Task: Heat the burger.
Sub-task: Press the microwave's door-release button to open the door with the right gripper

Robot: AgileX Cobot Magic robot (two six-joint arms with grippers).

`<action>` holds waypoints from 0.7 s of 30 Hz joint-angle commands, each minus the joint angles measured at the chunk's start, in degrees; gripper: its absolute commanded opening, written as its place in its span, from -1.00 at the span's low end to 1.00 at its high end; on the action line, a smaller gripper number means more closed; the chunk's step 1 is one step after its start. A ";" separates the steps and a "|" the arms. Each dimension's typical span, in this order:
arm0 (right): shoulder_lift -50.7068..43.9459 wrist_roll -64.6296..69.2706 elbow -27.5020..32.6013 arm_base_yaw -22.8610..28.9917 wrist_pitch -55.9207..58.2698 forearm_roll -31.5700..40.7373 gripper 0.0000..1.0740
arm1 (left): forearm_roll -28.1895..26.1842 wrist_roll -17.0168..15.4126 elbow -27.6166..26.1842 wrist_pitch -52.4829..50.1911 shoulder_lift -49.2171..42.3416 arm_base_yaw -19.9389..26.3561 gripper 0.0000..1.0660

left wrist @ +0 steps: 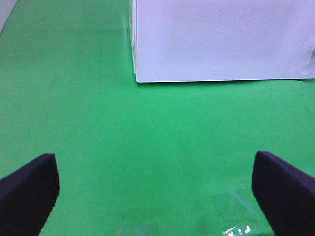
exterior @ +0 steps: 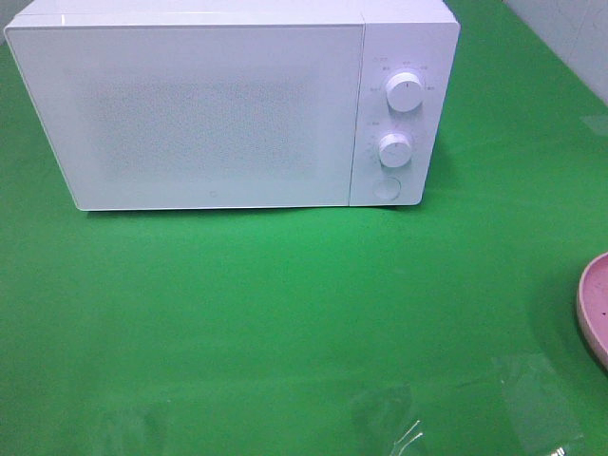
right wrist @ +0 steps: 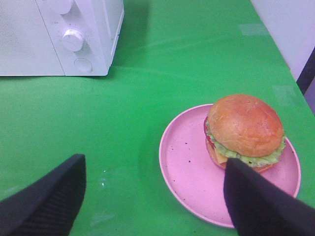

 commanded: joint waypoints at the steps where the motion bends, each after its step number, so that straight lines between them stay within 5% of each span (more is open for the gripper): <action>1: -1.38 0.23 -0.06 -0.23 -0.92 -0.29 0.36 | 0.06 0.17 0.06 -0.52 -1.03 0.11 0.88; 21: 2.06 0.23 -1.38 -0.23 -5.56 -0.29 0.36 | 0.06 0.17 0.06 -0.52 -1.03 0.11 0.88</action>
